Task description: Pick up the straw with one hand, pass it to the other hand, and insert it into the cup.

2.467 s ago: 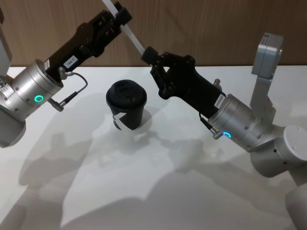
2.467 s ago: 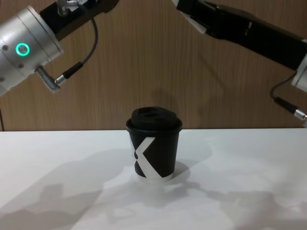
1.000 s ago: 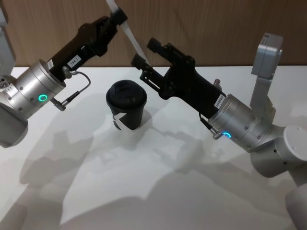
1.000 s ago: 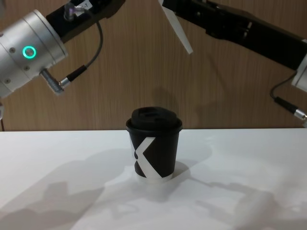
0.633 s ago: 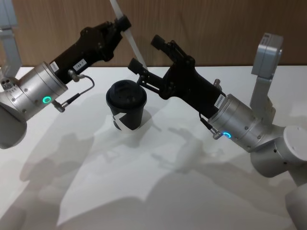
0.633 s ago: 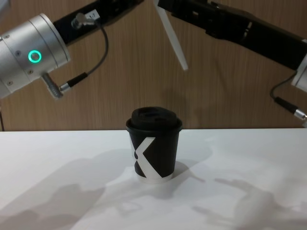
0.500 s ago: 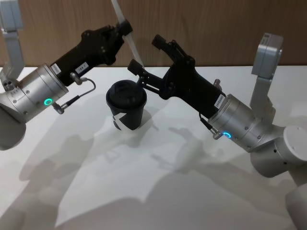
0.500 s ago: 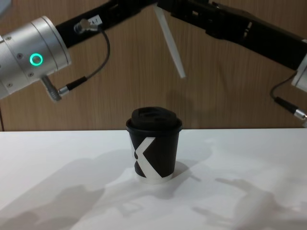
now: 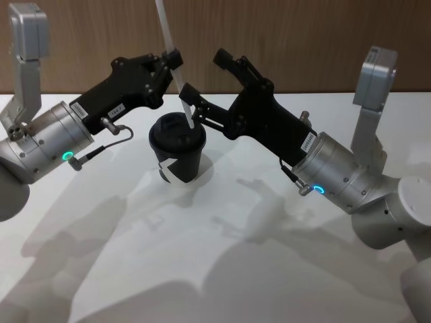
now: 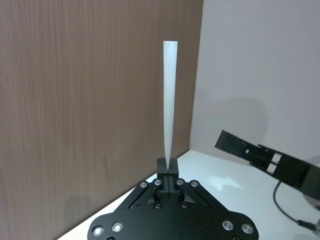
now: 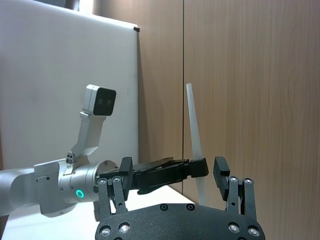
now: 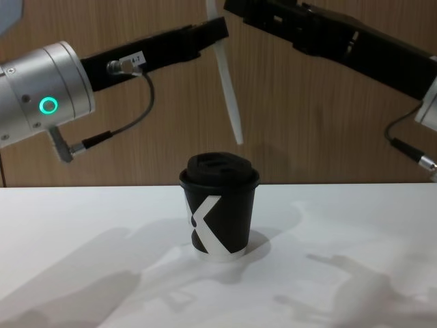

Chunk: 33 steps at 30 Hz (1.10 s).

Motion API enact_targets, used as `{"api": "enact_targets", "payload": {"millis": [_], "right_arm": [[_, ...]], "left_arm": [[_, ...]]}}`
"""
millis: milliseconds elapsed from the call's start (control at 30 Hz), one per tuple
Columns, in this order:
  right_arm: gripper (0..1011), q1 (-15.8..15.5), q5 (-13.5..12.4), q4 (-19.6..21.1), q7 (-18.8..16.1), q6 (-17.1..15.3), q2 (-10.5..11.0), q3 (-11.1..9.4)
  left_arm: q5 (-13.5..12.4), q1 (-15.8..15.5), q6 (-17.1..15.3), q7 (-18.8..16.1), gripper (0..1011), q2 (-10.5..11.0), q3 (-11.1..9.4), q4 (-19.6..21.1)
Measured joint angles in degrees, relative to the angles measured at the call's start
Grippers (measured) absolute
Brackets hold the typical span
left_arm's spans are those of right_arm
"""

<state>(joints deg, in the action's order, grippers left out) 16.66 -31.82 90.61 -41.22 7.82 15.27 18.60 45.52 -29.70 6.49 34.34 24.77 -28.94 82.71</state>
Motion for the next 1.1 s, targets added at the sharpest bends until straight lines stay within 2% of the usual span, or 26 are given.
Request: {"api": "enact_targets", "payload": {"millis": [433,1100], "right_arm": [[1001,0.0,0.0,0.0,0.0,0.0,0.0,0.0],[1001,0.0,0.0,0.0,0.0,0.0,0.0,0.0]], "left_arm": [[-3.26,0.58,-0.43,-2.68,0,0.99,0.13,1.28],[-4.57,-0.84,-2.92,-2.53,1,-0.17,-0.21,-1.31]]}}
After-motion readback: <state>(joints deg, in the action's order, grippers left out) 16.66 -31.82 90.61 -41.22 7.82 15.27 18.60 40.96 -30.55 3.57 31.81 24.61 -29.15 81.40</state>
